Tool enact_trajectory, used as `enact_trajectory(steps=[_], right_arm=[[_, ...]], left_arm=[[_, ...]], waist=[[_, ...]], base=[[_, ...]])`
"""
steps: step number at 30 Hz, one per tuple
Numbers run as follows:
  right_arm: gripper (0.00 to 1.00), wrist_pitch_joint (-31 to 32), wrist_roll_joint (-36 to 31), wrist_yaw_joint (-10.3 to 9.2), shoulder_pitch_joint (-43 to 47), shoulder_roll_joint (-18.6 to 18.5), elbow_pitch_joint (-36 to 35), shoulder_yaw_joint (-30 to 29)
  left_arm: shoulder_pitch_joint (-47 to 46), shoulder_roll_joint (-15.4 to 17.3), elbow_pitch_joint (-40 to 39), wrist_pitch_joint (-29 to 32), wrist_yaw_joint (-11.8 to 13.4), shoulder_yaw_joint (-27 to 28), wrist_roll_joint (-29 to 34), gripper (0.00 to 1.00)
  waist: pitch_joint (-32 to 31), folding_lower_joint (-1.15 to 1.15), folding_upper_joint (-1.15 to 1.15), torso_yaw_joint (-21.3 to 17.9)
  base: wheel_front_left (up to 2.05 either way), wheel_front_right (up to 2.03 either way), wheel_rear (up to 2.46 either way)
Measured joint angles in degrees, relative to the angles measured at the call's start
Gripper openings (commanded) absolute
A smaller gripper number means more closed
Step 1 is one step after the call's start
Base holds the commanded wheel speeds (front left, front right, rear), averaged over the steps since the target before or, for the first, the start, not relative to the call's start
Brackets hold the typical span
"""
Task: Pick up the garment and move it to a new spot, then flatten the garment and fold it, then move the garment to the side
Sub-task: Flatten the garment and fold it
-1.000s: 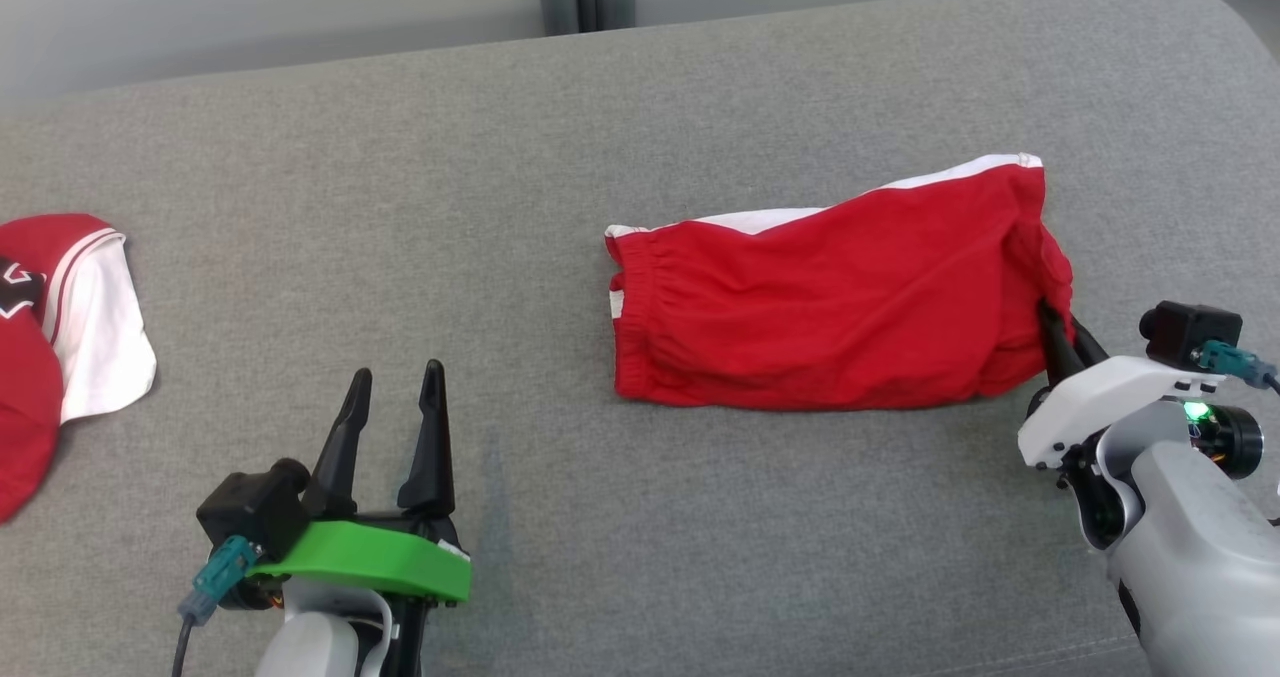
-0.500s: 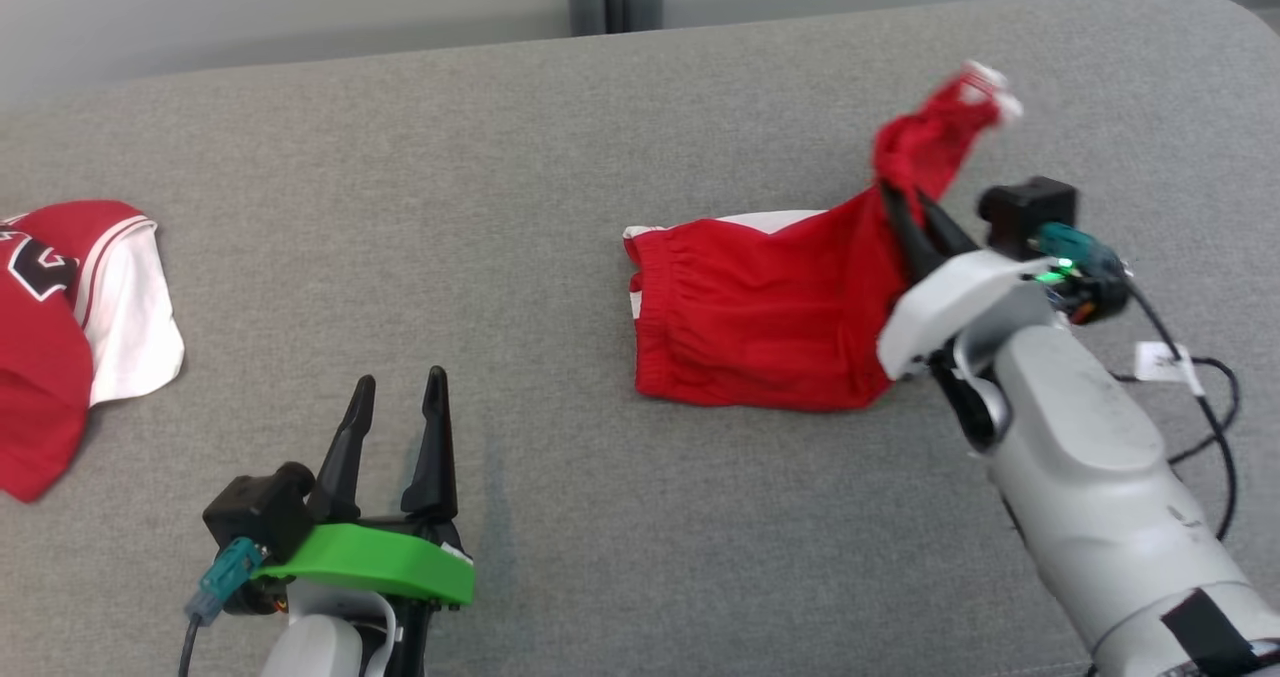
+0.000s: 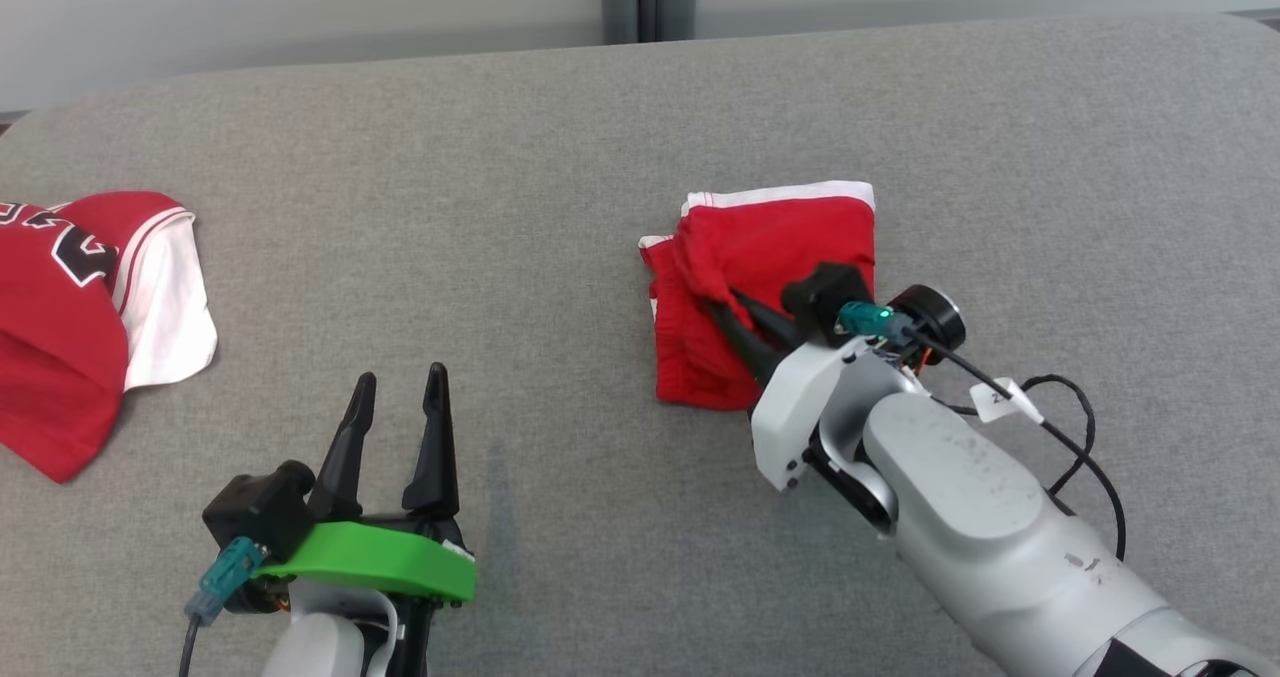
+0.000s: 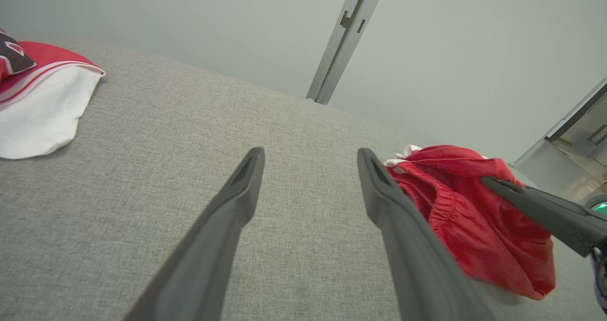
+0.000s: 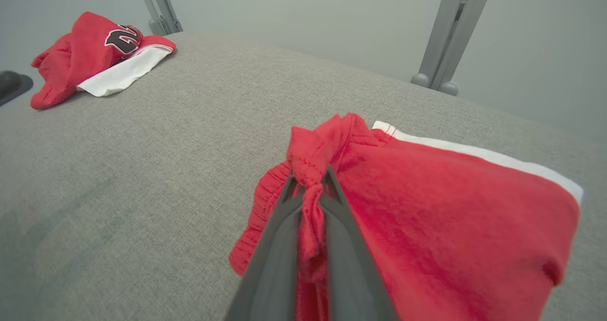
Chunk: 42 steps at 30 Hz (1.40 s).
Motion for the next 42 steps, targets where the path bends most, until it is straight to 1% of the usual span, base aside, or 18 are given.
enact_trajectory(steps=[5, 8, 9, 10, 11, 16, 19, 23, 28, 29, 30, 31, 32, 33, 37, 42], right_arm=[[0.00, 0.6, 0.7, 0.00, 1.1, 0.0, 0.0, 4.0], [0.00, 0.6, 1.2, 0.00, 1.8, 0.0, 0.1, 5.3], [0.16, 0.4, 1.5, 0.00, 2.1, 0.0, 0.3, 5.6], [0.49, 0.1, 1.6, 0.00, 2.3, 0.0, 0.4, 5.9], [1.00, -0.1, 1.6, 0.00, 2.3, 0.0, 0.4, 6.2], [1.00, -1.8, 2.3, 0.00, 3.5, -0.1, 0.1, 7.3], [1.00, -3.0, 3.1, 0.00, 3.6, -0.6, -1.1, 6.5], [1.00, -4.6, 3.6, 0.01, 3.5, -1.5, -3.1, 2.2], [1.00, -5.4, 1.0, 0.00, 3.1, -2.9, -3.5, -4.8], [0.84, -5.6, 0.3, 0.00, 3.1, -3.2, -3.2, -6.0], [0.46, -5.6, -0.8, 0.00, 3.1, -3.3, -2.6, -7.0], [0.25, -5.6, -1.7, 0.00, 3.1, -3.4, -2.1, -7.6], [0.08, -5.6, -2.8, 0.01, 3.1, -3.4, -1.2, -8.2], [0.00, -5.6, -3.1, 0.00, 3.2, -3.3, -0.4, -8.5], [0.00, -5.7, -4.0, 0.00, 4.0, -2.0, 2.4, -8.5], [0.00, -5.9, -3.8, 0.01, 4.1, -0.5, 4.5, -6.5]], left_arm=[[0.1, -0.1, -0.1, 0.0, 0.0, 0.1, 0.1, 1.00], [0.1, -0.1, -0.1, 0.0, 0.0, 0.0, 0.2, 1.00], [0.2, -0.2, -0.1, 0.0, 0.0, 0.0, 0.2, 1.00], [0.3, -0.2, 0.0, 0.0, 0.0, 0.0, 0.2, 1.00], [0.4, -0.2, 0.1, 0.0, 0.0, 0.0, 0.2, 1.00], [0.7, -0.2, 0.4, 0.0, -0.1, -0.2, 0.4, 1.00], [0.9, -0.2, 0.5, 0.0, -0.1, -0.4, 0.4, 1.00], [1.1, -0.2, 0.7, 0.0, -0.1, -0.6, 0.4, 1.00], [1.3, -0.3, 0.8, 0.0, -0.2, -1.2, 0.5, 1.00], [1.3, -0.3, 0.7, 0.0, -0.2, -1.4, 0.5, 1.00], [1.3, -0.3, 0.7, 0.0, -0.2, -1.5, 0.5, 1.00], [1.3, -0.3, 0.7, 0.0, -0.2, -1.6, 0.5, 1.00], [1.2, -0.3, 0.6, 0.0, -0.2, -1.6, 0.6, 1.00], [1.2, -0.3, 0.6, 0.0, -0.2, -1.7, 0.6, 1.00], [0.8, -0.3, 0.5, 0.0, -0.2, -1.6, 0.9, 1.00], [0.1, -0.3, 0.6, 0.0, -0.2, -1.4, 0.9, 1.00]], waist=[[-0.3, 0.00, 0.00, 0.1], [-0.5, 0.00, 0.00, 0.0], [-0.6, 0.00, 0.00, 0.0], [-0.6, 0.00, 0.00, -0.1], [-0.7, 0.00, 0.00, -0.1], [-1.4, 0.00, 0.00, -0.4], [-1.8, 0.00, 0.00, -0.7], [-2.3, 0.00, 0.00, -0.9], [-2.4, 0.00, 0.00, -0.6], [-2.4, 0.00, 0.00, -0.5], [-2.2, 0.00, 0.00, -0.2], [-2.1, 0.00, 0.00, -0.1], [-1.9, 0.00, 0.00, 0.2], [-1.6, 0.00, 0.00, 0.4], [-0.5, 0.00, 0.00, 1.5], [0.8, 0.00, 0.00, 2.8]], base=[[0.00, 0.00, 0.00], [0.00, 0.00, 0.00], [0.00, 0.00, 0.00], [0.00, 0.00, 0.00], [0.00, 0.00, 0.00], [0.00, 0.00, 0.00], [0.00, 0.00, 0.00], [0.00, 0.00, 0.00], [0.00, 0.00, 0.00], [0.00, 0.00, 0.00], [0.00, 0.00, 0.00], [0.00, 0.00, 0.00], [0.00, 0.00, 0.00], [0.00, 0.00, 0.00], [0.00, 0.00, 0.00], [0.00, 0.00, 0.00]])
